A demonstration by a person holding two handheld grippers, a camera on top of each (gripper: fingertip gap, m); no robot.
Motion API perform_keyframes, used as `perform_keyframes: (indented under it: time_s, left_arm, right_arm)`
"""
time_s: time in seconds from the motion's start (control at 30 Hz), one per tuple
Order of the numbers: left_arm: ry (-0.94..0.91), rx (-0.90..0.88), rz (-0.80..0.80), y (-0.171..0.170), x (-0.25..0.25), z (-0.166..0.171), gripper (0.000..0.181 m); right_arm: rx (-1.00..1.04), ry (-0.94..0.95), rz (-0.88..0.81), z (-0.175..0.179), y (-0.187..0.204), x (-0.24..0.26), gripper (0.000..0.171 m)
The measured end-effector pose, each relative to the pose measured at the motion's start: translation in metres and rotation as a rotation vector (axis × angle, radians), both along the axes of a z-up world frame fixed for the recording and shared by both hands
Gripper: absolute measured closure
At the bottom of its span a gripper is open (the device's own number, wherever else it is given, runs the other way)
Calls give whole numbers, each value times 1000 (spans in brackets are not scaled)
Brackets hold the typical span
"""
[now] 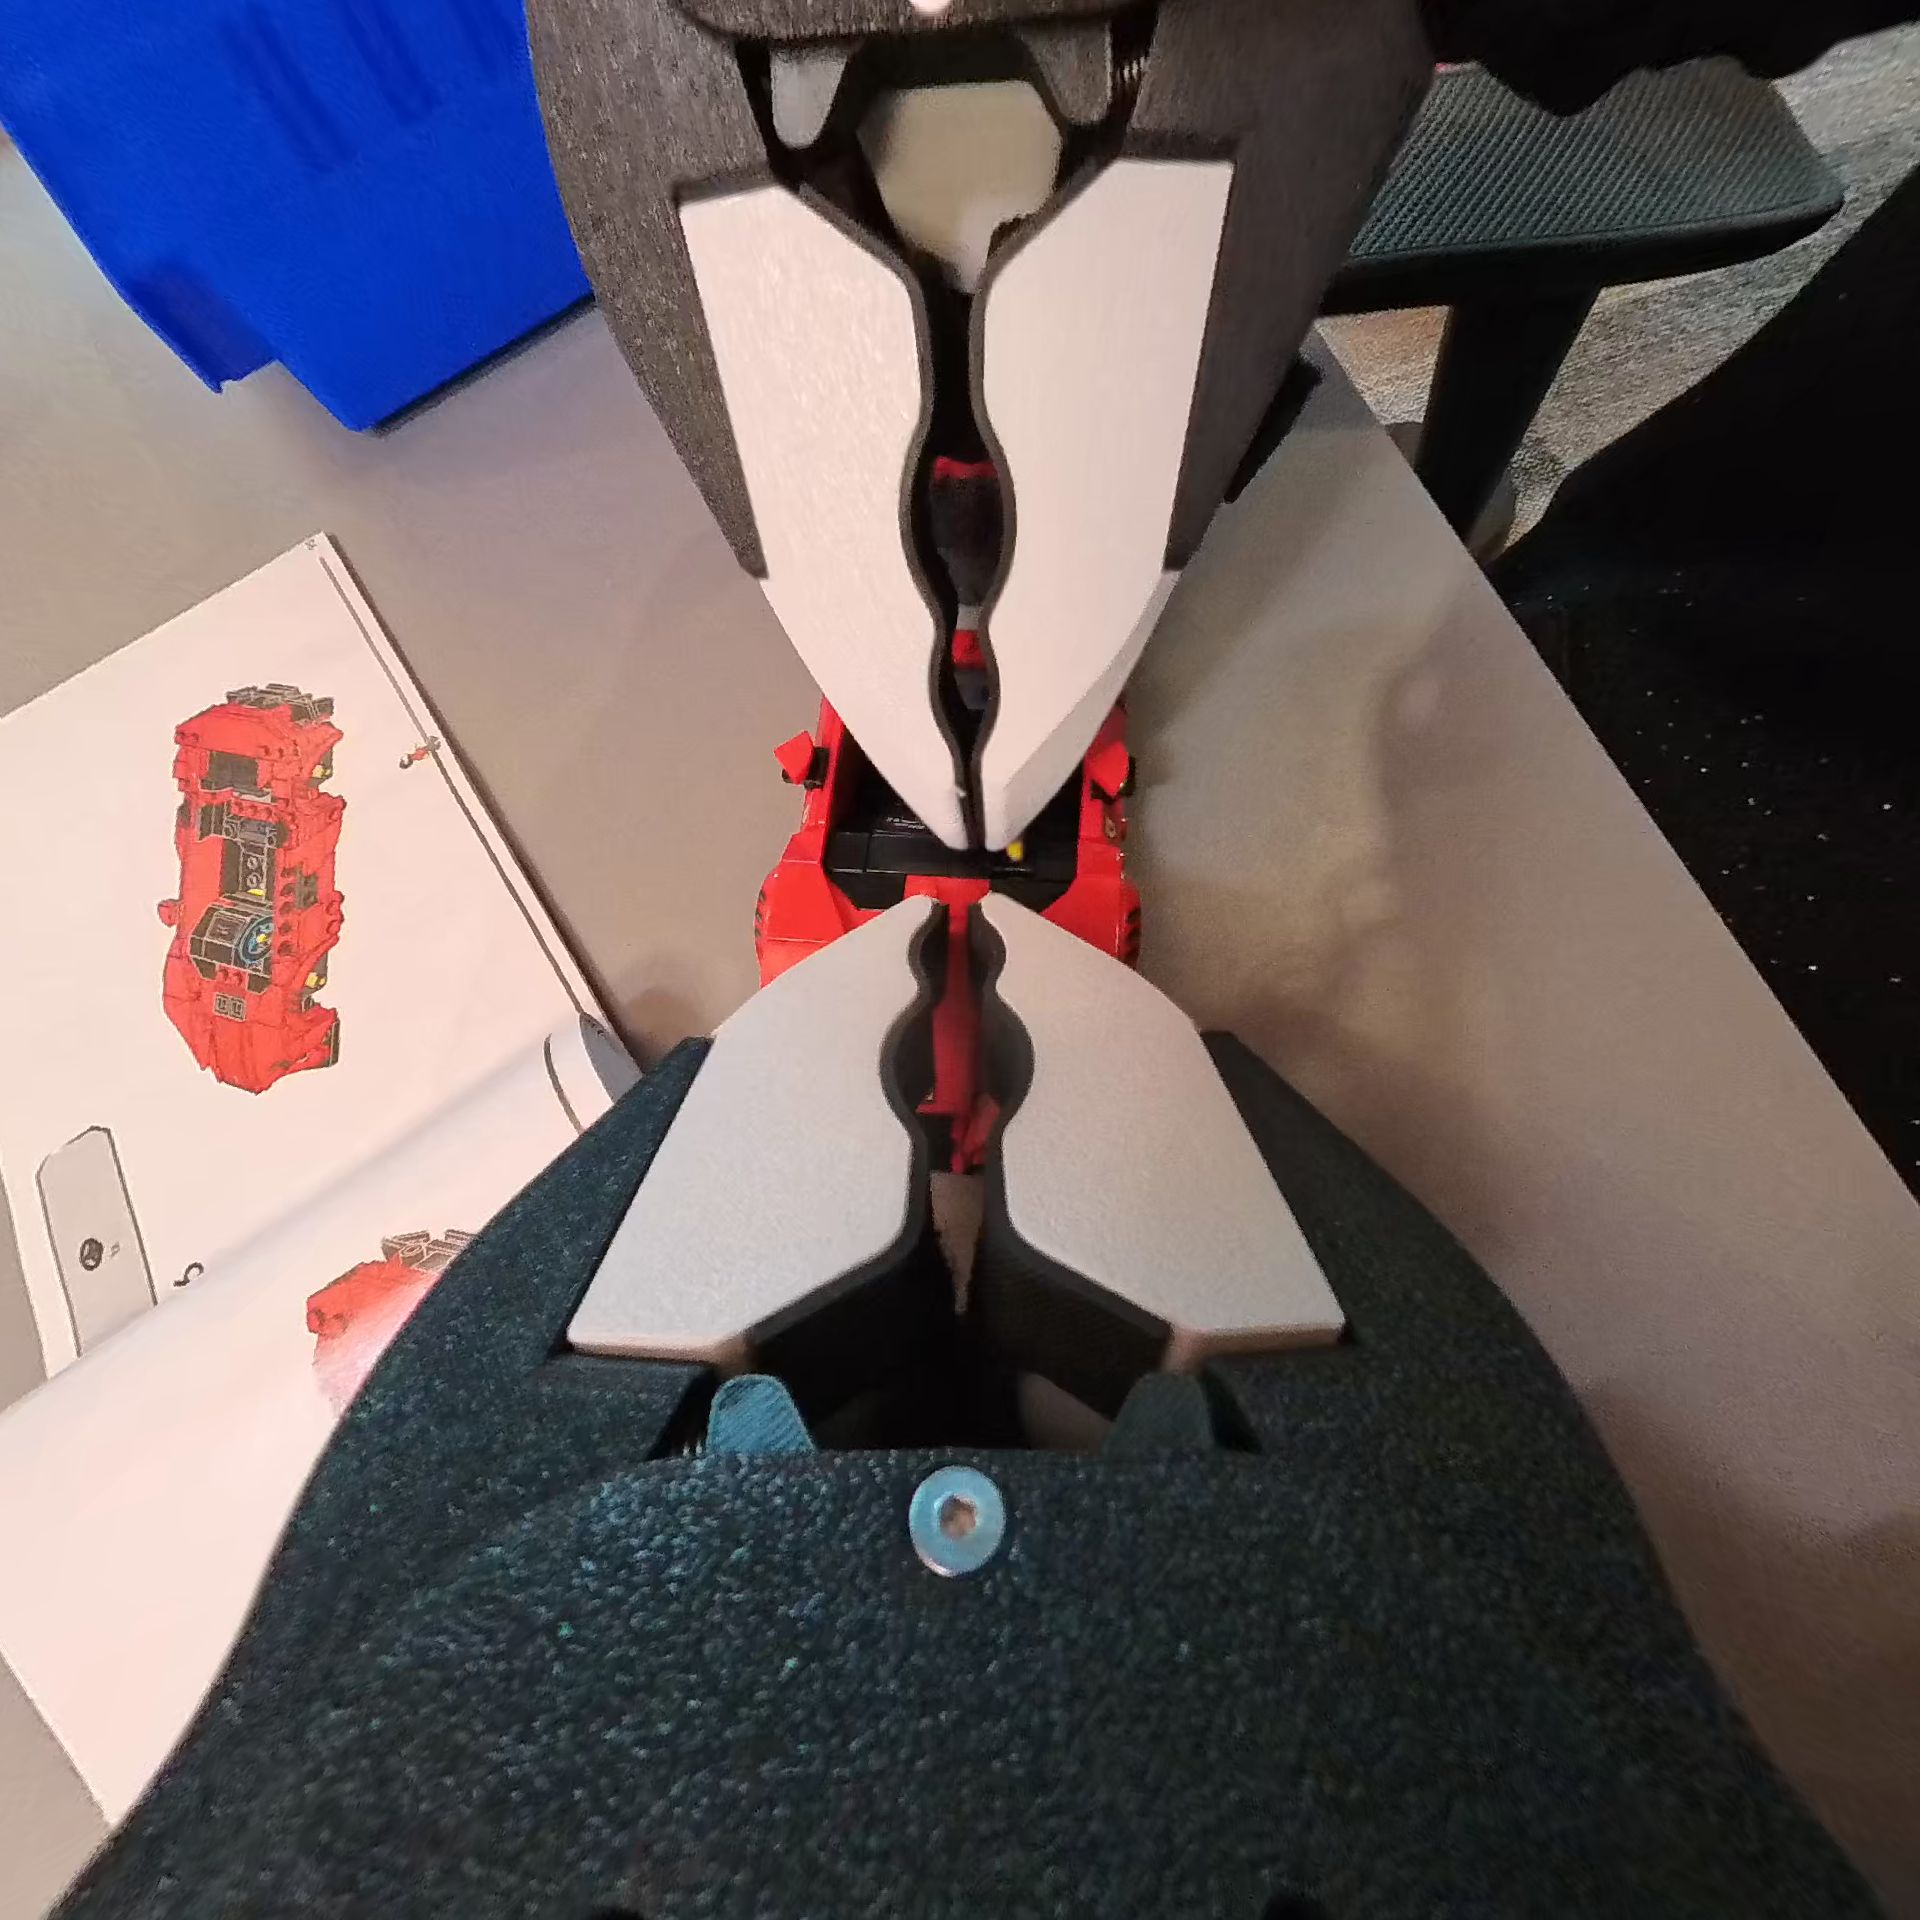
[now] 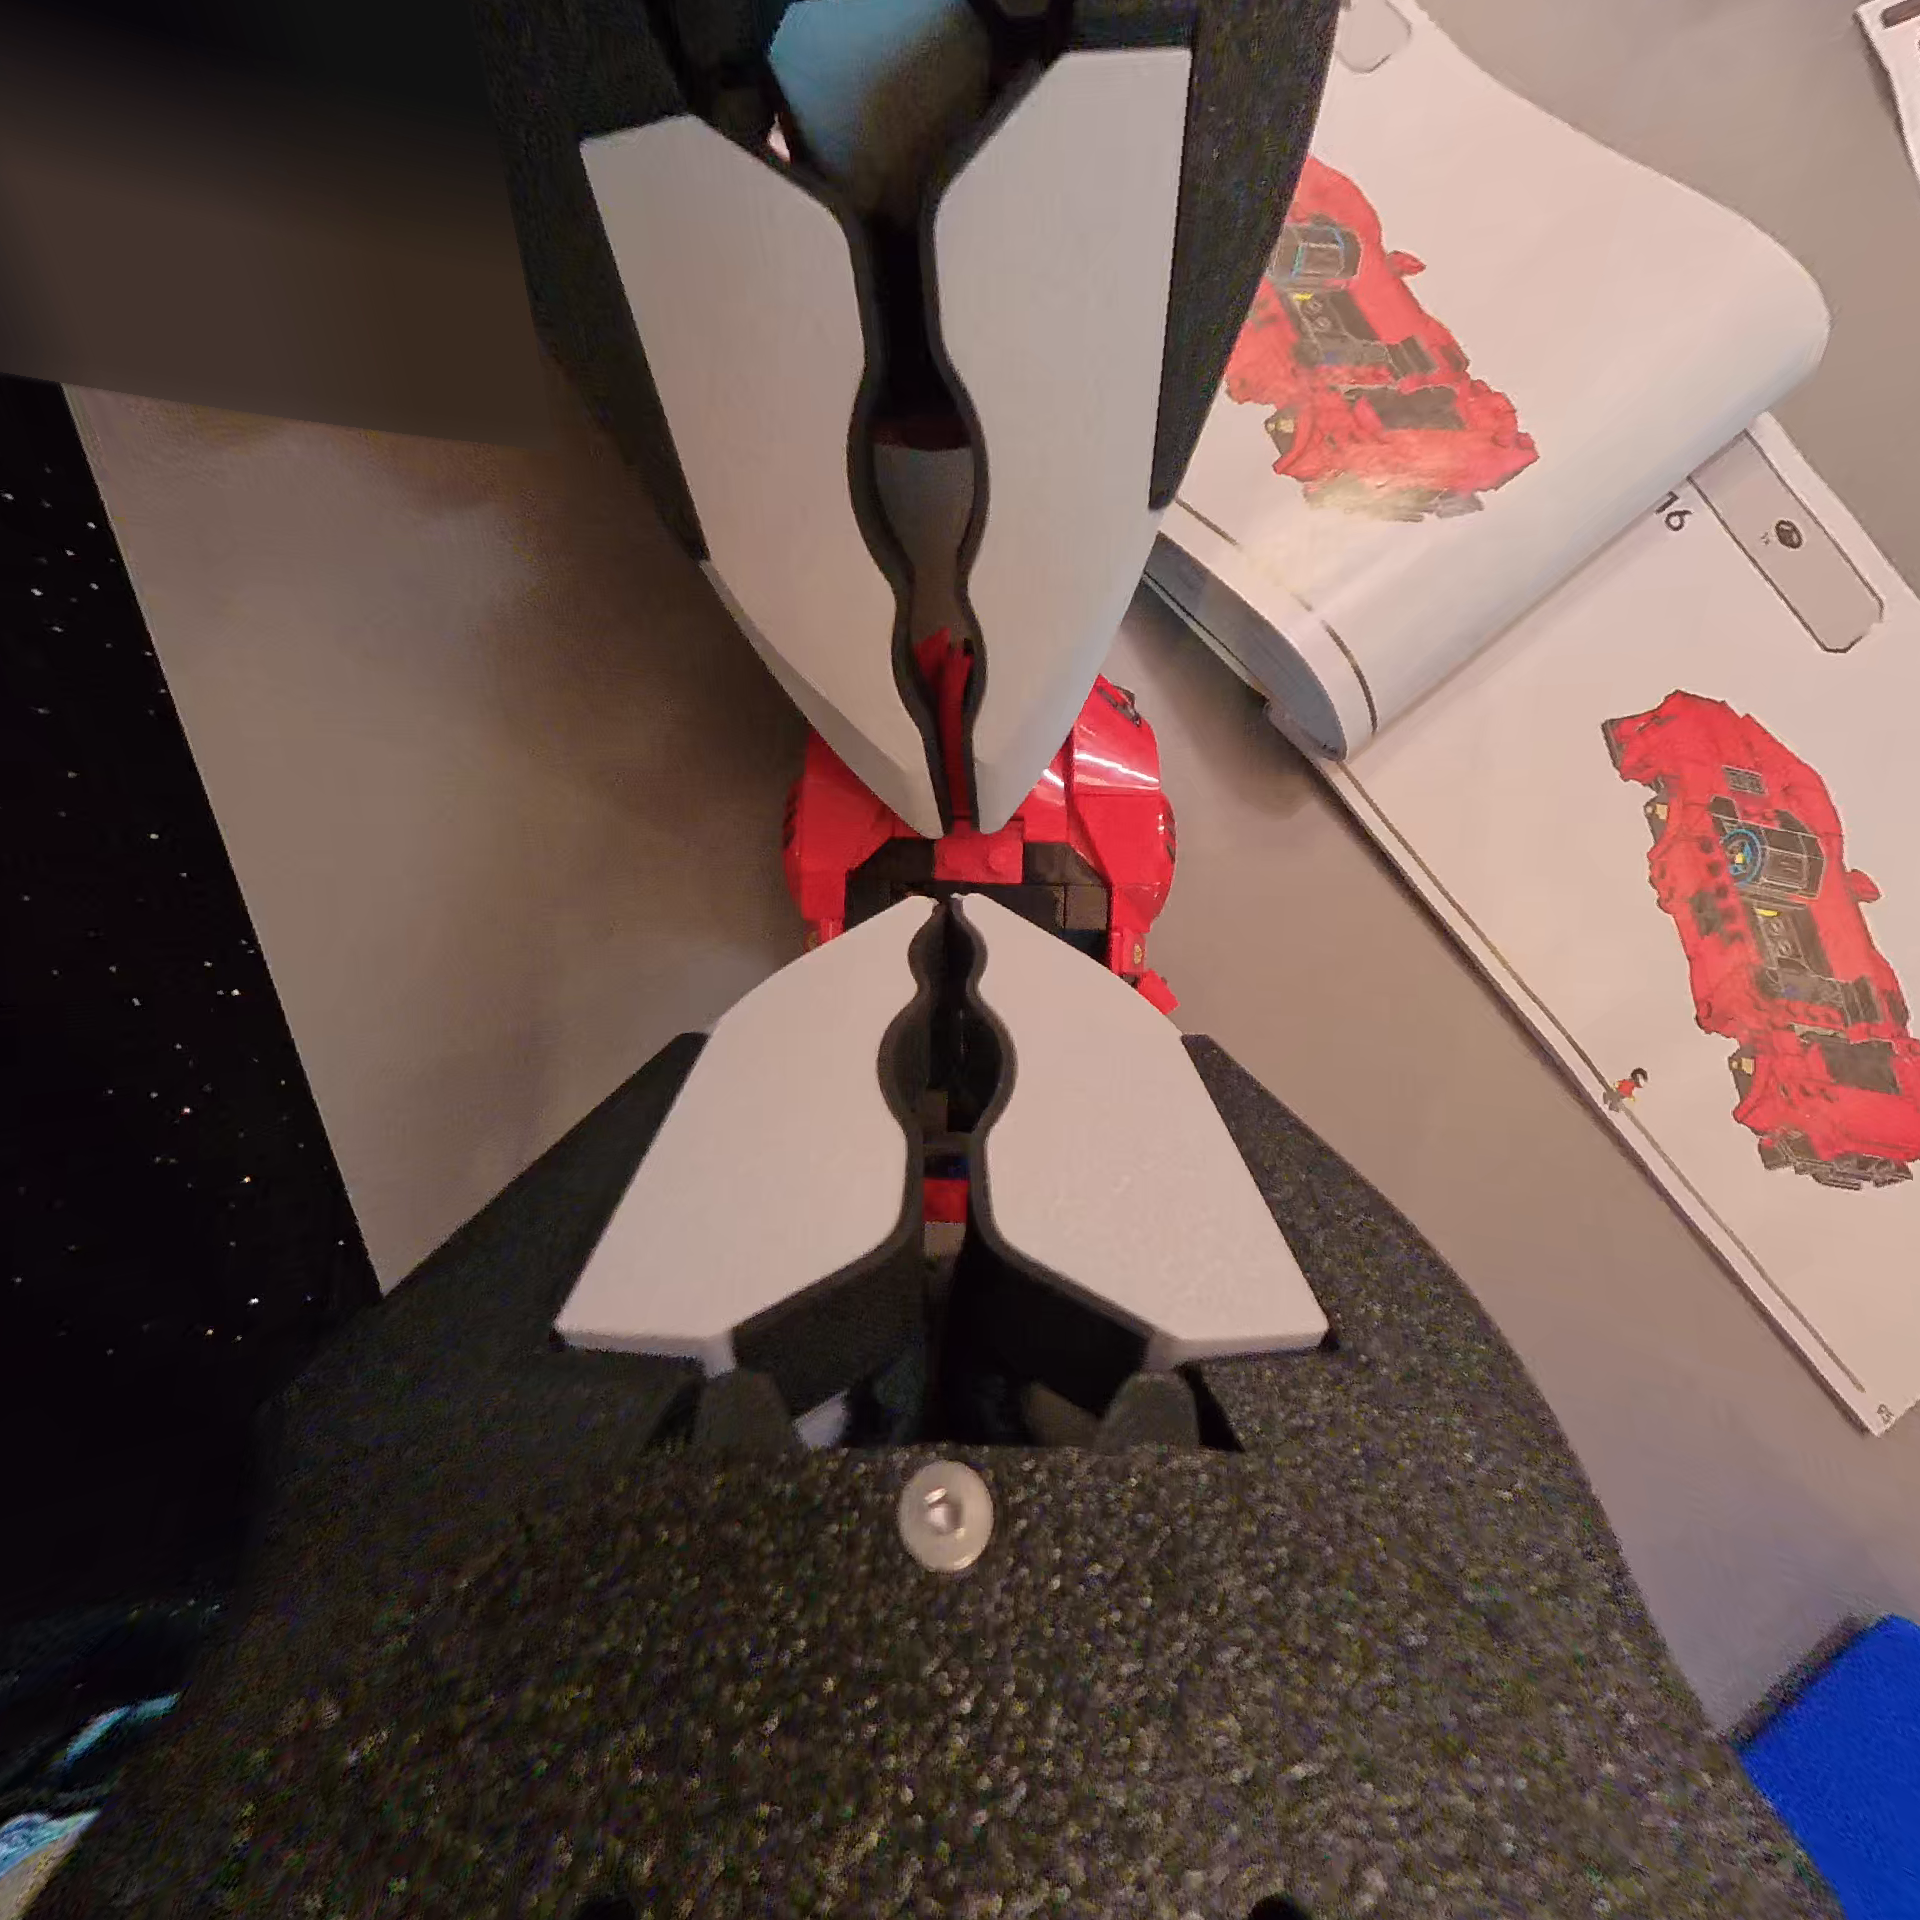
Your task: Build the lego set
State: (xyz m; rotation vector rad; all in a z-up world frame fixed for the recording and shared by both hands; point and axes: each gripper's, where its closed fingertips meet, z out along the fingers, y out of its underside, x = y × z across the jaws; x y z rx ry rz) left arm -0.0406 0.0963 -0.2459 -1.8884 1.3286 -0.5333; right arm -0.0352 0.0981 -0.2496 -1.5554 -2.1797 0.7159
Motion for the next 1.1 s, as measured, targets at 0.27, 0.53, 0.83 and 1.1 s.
perform_keyframes:
  time_s: [0.27,0.53,0.83,1.1]
  left_arm:
    - [-3,3,-6,-1,-1,1,178]
    - [28,14,22,-6,-18,12,174]
    - [49,-25,39,-7,-19,1,172]
    - [45,-30,40,-6,-17,-1,173]
  right_arm:
    - [71,-39,17,3,2,-4,171]
    - [103,-136,14,0,0,-5,171]
    - [106,-183,9,-1,-1,-5,171]
    - [81,-150,-18,-1,-1,-5,171]
